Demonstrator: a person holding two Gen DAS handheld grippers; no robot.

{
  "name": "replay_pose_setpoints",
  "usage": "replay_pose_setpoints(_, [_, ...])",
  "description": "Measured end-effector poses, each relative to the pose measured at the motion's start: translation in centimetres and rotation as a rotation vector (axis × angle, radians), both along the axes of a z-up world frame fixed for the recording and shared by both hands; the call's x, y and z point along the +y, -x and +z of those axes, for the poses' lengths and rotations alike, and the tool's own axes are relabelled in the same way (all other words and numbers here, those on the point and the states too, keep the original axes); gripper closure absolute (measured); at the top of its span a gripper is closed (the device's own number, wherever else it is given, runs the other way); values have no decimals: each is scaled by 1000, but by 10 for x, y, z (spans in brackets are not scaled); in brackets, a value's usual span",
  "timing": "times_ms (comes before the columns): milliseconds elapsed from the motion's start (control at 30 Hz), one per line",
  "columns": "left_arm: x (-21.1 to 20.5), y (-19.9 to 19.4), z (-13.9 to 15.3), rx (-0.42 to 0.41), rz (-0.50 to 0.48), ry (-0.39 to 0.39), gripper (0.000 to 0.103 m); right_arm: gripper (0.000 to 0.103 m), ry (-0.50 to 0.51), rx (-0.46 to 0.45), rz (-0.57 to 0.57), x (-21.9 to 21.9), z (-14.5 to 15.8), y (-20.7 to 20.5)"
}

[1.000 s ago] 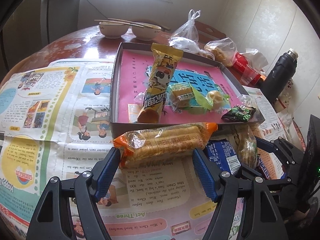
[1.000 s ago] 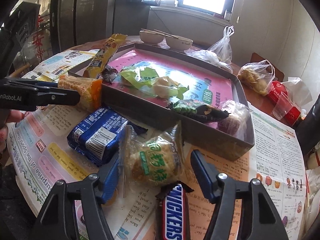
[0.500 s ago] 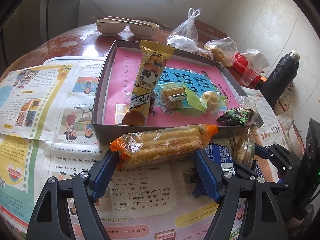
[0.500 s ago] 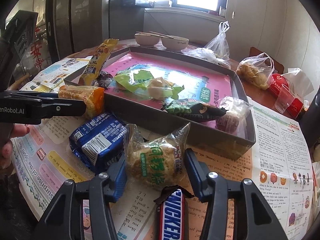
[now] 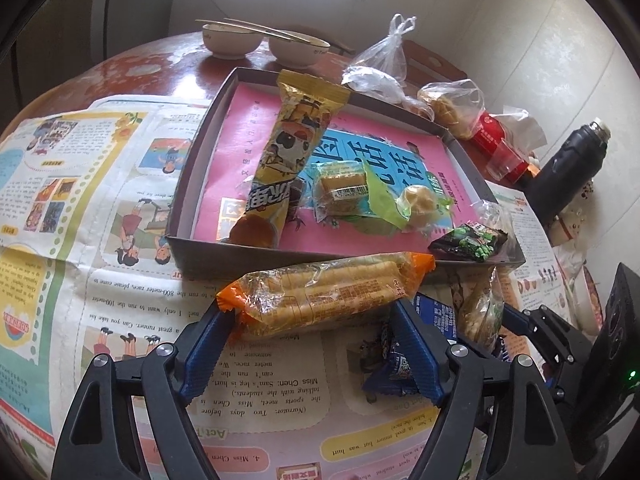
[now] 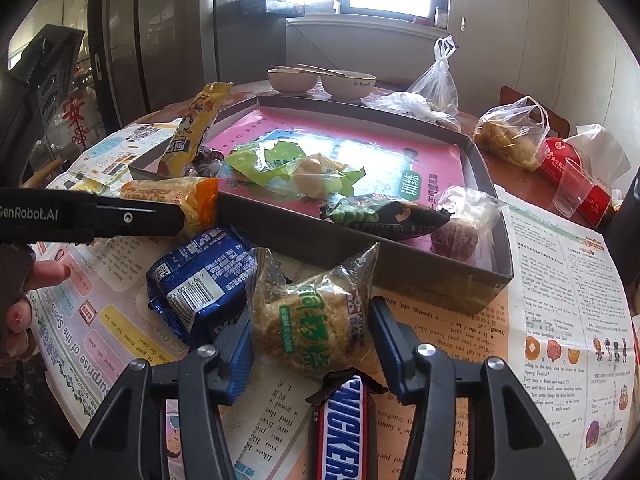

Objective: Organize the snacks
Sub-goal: 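Grasp the orange-ended stick-snack bag with the left gripper while the right grasps the green-labeled bread bag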

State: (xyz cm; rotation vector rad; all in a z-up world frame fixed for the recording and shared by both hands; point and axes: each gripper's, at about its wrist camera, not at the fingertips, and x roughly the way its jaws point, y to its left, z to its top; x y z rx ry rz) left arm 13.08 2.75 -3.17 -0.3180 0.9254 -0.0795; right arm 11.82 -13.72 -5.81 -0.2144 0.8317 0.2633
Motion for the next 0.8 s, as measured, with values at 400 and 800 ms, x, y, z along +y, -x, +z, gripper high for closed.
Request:
replay_pose_setpoints(400, [-2,6,-4,-25,-71,-14,50,50,-12,3,-4,-3,1,1])
replay_pose_setpoints(800, [2,29,-1,-82,-253,-105,81,50,-26,14,-41,-13,3,2])
